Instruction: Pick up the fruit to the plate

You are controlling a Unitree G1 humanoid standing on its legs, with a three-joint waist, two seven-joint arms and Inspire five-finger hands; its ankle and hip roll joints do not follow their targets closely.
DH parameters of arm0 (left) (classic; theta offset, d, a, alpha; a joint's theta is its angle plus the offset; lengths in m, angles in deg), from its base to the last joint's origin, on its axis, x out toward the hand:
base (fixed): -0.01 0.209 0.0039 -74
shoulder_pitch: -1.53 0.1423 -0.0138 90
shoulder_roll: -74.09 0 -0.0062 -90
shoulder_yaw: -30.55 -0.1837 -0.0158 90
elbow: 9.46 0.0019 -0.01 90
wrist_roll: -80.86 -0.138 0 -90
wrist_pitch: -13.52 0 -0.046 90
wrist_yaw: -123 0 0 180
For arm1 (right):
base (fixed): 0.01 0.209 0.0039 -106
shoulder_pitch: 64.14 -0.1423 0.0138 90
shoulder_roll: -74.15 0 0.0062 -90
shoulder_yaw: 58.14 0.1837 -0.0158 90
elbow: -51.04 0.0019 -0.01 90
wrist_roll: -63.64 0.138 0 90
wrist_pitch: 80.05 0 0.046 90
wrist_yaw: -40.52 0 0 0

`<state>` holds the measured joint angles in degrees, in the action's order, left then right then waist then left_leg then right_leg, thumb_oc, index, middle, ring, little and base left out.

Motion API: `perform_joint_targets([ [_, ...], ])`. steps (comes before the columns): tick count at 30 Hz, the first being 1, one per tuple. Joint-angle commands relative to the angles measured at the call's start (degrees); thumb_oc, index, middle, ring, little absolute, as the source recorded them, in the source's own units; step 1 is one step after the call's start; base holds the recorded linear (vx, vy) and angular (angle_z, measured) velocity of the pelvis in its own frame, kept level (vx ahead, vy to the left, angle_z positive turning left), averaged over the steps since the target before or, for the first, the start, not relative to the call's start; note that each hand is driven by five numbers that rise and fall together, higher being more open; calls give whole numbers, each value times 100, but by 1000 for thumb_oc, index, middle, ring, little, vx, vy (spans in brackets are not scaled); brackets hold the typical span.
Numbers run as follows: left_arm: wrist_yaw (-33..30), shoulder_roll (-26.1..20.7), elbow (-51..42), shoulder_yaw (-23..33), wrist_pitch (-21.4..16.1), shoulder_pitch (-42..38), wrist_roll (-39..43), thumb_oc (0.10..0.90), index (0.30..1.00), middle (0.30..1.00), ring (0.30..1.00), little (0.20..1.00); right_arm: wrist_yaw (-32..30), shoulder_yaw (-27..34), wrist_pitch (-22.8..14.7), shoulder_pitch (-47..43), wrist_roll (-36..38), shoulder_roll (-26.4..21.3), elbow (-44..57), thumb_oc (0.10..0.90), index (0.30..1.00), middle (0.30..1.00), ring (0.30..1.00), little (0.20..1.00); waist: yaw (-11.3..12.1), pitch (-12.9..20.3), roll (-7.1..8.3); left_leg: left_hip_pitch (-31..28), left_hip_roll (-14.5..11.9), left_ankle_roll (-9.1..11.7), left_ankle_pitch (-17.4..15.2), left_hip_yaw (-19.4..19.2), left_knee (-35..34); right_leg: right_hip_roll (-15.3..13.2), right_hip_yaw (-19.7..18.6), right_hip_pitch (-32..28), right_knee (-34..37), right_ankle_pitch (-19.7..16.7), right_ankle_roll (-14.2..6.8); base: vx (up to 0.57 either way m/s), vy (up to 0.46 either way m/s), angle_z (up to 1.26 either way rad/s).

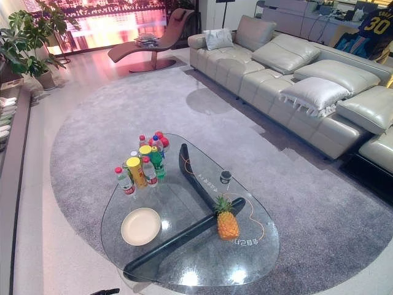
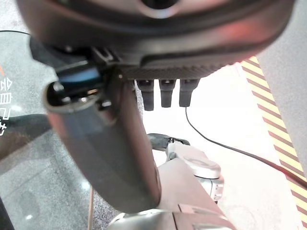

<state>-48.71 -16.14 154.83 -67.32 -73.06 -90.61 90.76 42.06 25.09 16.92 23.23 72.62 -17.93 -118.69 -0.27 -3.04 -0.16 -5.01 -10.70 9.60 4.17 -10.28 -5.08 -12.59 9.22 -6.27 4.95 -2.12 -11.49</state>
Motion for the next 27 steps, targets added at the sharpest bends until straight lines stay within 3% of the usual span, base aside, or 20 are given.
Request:
perform_joint_targets([
  [1, 146, 66, 459, -87, 64, -386, -51, 800, 900, 900, 900, 900, 8, -49, 3, -408, -5, 56, -293, 800, 900, 900, 900, 900, 30, -182, -33, -124, -257, -98, -186, 13, 8, -320, 275, 175, 5, -313, 22, 0, 0, 0],
  [27, 108, 57, 401, -33, 105, -226, 33, 800, 900, 900, 900, 900, 33, 31, 86, -353, 6, 0, -255, 800, 900, 900, 900, 900, 59, -326, -84, 40, -208, -103, -171, 49, 8, -350, 292, 343, 5, -352, -2, 12, -2, 0],
])
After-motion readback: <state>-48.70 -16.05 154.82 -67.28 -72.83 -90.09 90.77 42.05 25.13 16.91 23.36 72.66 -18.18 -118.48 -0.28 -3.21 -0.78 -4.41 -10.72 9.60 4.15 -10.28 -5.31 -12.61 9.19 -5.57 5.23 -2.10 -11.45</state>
